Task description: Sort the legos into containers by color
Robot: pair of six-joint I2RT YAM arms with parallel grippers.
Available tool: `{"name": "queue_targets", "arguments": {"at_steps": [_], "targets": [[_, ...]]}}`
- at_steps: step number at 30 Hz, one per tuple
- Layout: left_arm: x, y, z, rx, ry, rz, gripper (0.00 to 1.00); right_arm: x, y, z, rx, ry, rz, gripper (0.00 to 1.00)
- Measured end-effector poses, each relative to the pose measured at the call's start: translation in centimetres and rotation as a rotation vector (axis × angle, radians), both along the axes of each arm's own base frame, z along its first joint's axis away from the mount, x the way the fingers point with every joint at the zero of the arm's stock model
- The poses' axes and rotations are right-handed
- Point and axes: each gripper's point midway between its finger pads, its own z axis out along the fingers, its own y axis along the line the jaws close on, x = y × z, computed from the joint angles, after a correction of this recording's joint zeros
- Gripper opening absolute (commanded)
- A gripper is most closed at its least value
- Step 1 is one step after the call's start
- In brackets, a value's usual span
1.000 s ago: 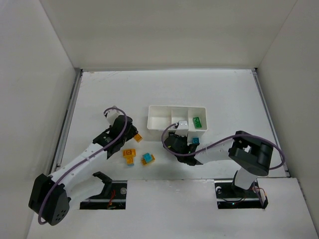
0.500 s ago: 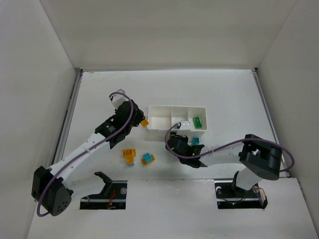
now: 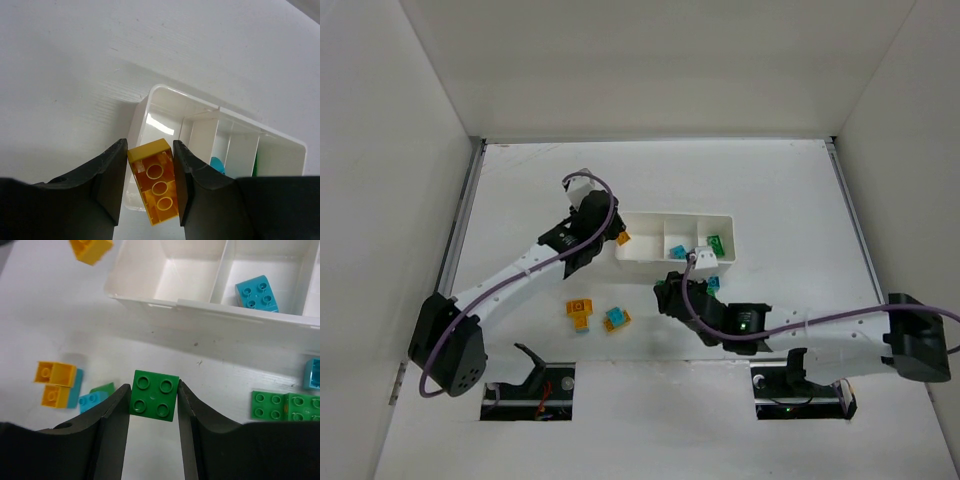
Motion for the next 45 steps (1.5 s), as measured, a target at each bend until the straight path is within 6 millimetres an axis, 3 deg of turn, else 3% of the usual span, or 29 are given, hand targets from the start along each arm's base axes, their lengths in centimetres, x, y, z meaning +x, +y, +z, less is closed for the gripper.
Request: {"name": "queue_targets", "arguments": {"at_steps": [5,11,19,23,27,33,37,45], "targets": [[1.1,-0.9,-0.8,0.012,0.003,-0.009,0.13,-0.2,-1.1,2.8,0.044,-0.033,0.001,0.31],[2.0,-2.2,-2.0,0.033,0.007,-0.021,0.13,0.0,-2.4,4.6,0.042,-0.072,0.005,0.31],[3.2,-3.5,-3.1,0.069,0.001,-0.037,0.13,4.2,-7.0,6.1,0.034,-0.113,-0.125,0.31],[3.6,-4.0,-3.5,0.089,-0.004,-0.042,0.17,6.1,-9.4,5.7,0.007,-0.114,-0.189,0.32],[3.7,-4.6,-4.4,0.111,0.004,-0.06,0.34,8.1,-11.2,5.0,-0.026,-0.104,-0.236,0.32],[3.0,-5.8,-4.7,0.149,-0.005,-0.108,0.5,10.6,-12.4,1.4,-0.139,-0.05,-0.277,0.32],[2.2,-6.2,-3.6,0.163,-0.04,-0.139,0.56,11.6,-13.1,-0.6,-0.205,-0.018,-0.291,0.33],[-1.5,-4.6,1.4,0.094,-0.168,-0.166,0.55,13.4,-14.5,-1.2,-0.228,-0.018,-0.339,0.34]]}}
